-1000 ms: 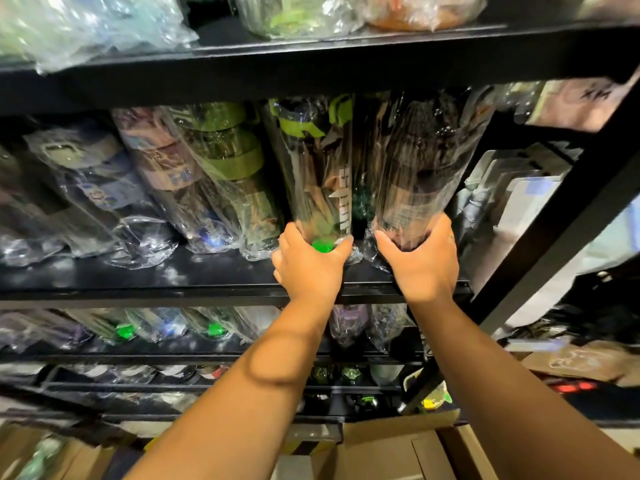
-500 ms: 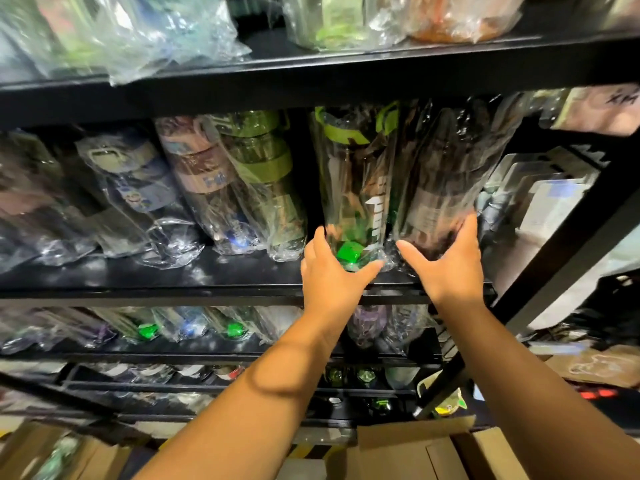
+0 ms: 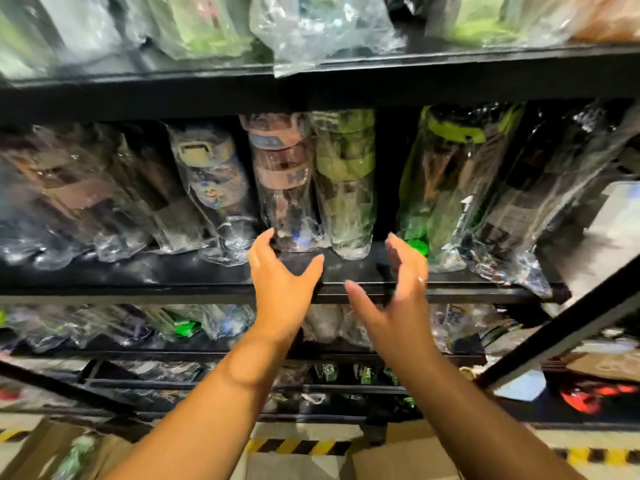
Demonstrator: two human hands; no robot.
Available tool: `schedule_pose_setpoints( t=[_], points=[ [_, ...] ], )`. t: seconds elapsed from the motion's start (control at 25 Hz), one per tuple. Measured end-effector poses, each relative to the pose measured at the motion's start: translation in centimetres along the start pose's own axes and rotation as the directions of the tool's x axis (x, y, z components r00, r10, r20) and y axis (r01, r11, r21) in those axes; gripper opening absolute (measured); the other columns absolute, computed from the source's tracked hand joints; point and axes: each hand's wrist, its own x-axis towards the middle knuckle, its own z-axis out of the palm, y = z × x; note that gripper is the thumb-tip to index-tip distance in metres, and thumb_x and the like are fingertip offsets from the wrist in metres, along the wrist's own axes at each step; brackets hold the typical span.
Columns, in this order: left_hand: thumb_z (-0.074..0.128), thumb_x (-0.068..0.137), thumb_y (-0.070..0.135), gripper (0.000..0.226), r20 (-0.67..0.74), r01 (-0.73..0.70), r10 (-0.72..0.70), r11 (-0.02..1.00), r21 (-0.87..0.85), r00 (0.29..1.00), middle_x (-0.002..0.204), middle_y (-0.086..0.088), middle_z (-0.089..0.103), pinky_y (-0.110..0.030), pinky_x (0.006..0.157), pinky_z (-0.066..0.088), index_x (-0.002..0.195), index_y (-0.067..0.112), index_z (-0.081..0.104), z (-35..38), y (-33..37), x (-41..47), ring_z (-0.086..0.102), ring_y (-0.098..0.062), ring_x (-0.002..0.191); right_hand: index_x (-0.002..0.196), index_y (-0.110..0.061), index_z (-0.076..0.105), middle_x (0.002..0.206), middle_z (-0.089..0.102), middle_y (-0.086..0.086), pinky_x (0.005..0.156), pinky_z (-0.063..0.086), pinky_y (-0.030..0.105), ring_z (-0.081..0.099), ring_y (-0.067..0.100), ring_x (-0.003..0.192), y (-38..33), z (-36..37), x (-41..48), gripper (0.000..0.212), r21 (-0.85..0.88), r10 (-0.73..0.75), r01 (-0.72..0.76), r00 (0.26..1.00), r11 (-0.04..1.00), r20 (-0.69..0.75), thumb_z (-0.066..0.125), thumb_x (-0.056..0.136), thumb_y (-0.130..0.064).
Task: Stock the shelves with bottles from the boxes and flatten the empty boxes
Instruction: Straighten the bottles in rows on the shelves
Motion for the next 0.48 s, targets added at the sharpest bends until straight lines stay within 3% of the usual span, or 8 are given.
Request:
schedule_pose_setpoints(
  t=[0.12,0.24,0.32,0.4,0.48],
  points=[
    [0.081,0.080,0.030,0.094,0.114,0.013,-0.013,1.000,0.002,0.993,0.154,-0.006,0.027,-0.021,0.109,0.021,0.153,0.015,0.023,-0.4,-0.3,1.5,0.026,-0.018,0.143,0.153,-0.014,0.024,0.151,0.029,0.005,0.108,0.023,0.017,0.032,0.015,0.139,-0.6,4.8,3.7,0.092,0.103,0.248,-0.239,0.964,0.966,-0.091,0.079,0.081,-0.033],
    [0.080,0.081,0.028,0.096,0.170,-0.004,0.003,1.000,0.005,0.985,0.158,-0.006,0.024,-0.018,0.104,0.023,0.154,0.015,0.020,-0.6,-1.1,2.0,0.027,-0.019,0.144,0.151,-0.006,0.025,0.155,0.028,0.014,0.116,0.018,0.023,0.028,0.026,0.144,0.4,7.0,6.5,0.091,0.042,0.386,-0.383,0.915,0.923,-0.117,0.077,0.082,-0.035],
    [0.082,0.079,0.026,0.095,0.150,-0.039,0.037,0.999,0.011,0.988,0.156,-0.008,0.029,-0.014,0.102,0.023,0.153,0.013,0.024,-0.6,-1.8,2.1,0.032,-0.021,0.142,0.125,-0.011,0.043,0.134,0.049,0.015,0.110,0.037,0.041,0.048,0.032,0.126,1.2,7.9,7.6,0.068,0.029,0.403,-0.405,0.897,0.914,-0.179,0.078,0.076,-0.042],
    [0.083,0.077,0.022,0.095,0.152,-0.057,0.061,0.998,-0.027,0.987,0.153,-0.010,0.033,-0.011,0.101,0.021,0.152,0.010,0.027,-0.6,-2.2,2.1,0.034,-0.021,0.140,0.106,-0.017,0.042,0.118,0.057,0.010,0.096,0.046,0.042,0.057,0.029,0.110,1.3,8.4,8.3,0.054,0.007,0.435,-0.444,0.876,0.896,-0.209,0.079,0.073,-0.039],
    [0.085,0.075,0.018,0.096,0.149,-0.066,0.075,0.996,-0.068,0.986,0.150,-0.014,0.035,-0.013,0.103,0.023,0.151,0.006,0.027,-0.7,-2.5,2.3,0.036,-0.023,0.139,0.106,-0.017,0.042,0.115,0.060,0.009,0.093,0.048,0.041,0.060,0.028,0.107,1.4,8.6,8.8,0.055,-0.003,0.459,-0.470,0.862,0.883,-0.216,0.080,0.071,-0.037]
  ],
)
